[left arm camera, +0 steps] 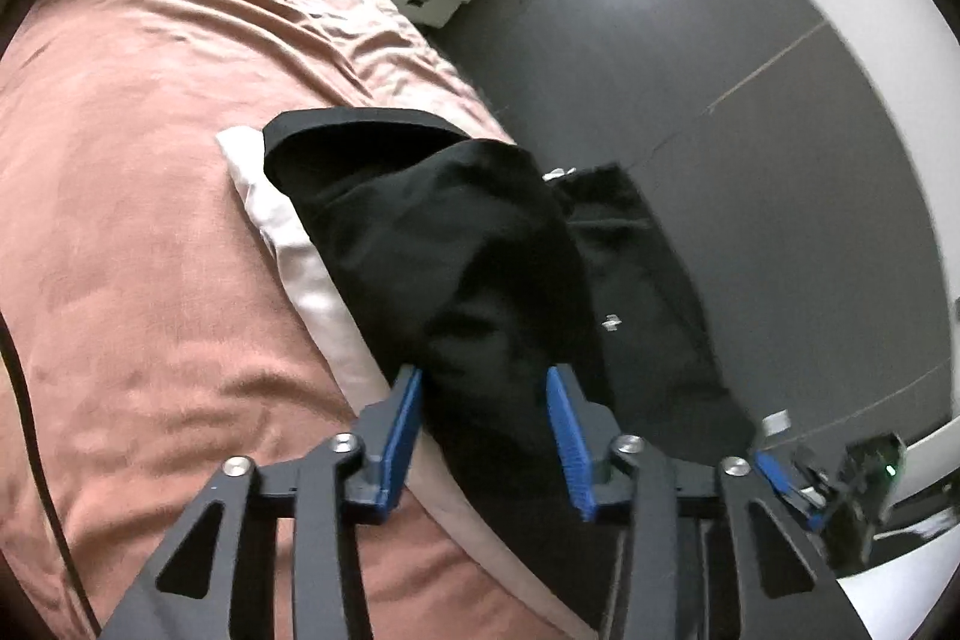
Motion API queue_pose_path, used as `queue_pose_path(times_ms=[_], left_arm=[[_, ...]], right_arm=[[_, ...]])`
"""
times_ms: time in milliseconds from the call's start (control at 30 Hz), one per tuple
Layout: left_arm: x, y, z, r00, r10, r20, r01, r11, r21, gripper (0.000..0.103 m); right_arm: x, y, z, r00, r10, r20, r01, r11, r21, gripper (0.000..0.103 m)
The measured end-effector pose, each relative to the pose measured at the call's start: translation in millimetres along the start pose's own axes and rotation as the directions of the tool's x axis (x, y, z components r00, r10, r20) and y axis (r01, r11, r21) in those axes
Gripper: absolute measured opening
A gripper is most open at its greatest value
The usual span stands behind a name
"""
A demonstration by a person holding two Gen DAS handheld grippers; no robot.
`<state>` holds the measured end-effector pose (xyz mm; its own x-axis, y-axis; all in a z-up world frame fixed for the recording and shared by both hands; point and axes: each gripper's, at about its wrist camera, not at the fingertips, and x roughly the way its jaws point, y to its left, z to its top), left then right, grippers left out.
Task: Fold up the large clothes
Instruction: 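Lower the held shirt onto the white blanket stack with both grippers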
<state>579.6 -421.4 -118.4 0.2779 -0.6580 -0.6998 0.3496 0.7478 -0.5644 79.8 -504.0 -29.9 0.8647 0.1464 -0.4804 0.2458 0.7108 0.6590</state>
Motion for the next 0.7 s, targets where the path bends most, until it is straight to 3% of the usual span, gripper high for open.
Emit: queue_pose_path(times_ms=[133, 333, 400, 433, 533, 700], left_arm=[[10, 2, 8, 1.0, 0.001, -0.003, -0.001, 1.0, 0.008, 0.04], [28, 4, 22, 1.0, 0.007, -0.008, -0.007, 0.999, 0.033, 0.04], [31, 6, 27, 1.0, 0.006, -0.014, -0.006, 0.999, 0.033, 0.04], [30, 6, 29, 1.0, 0.01, -0.019, -0.009, 0.999, 0.037, 0.04], [22, 8, 31, 0.999, 0.024, -0.021, -0.023, 0.999, 0.038, 0.041], [-10, 15, 30, 0.995, 0.089, 0.042, -0.09, 0.996, 0.025, 0.042]], right_arm=[[16, -3, -28, 0.999, 0.041, -0.033, -0.038, 0.996, 0.077, 0.077], [22, 3, -35, 0.997, 0.074, -0.032, -0.07, 0.991, 0.113, 0.073], [38, 2, -38, 0.997, 0.068, -0.047, -0.06, 0.986, 0.155, 0.047], [50, -1, -36, 0.997, 0.063, -0.044, -0.054, 0.985, 0.166, 0.044], [54, -2, -30, 1.0, 0.018, -0.006, -0.017, 0.986, 0.164, 0.031], [39, 2, -19, 0.989, -0.139, 0.056, 0.13, 0.98, 0.148, 0.031]])
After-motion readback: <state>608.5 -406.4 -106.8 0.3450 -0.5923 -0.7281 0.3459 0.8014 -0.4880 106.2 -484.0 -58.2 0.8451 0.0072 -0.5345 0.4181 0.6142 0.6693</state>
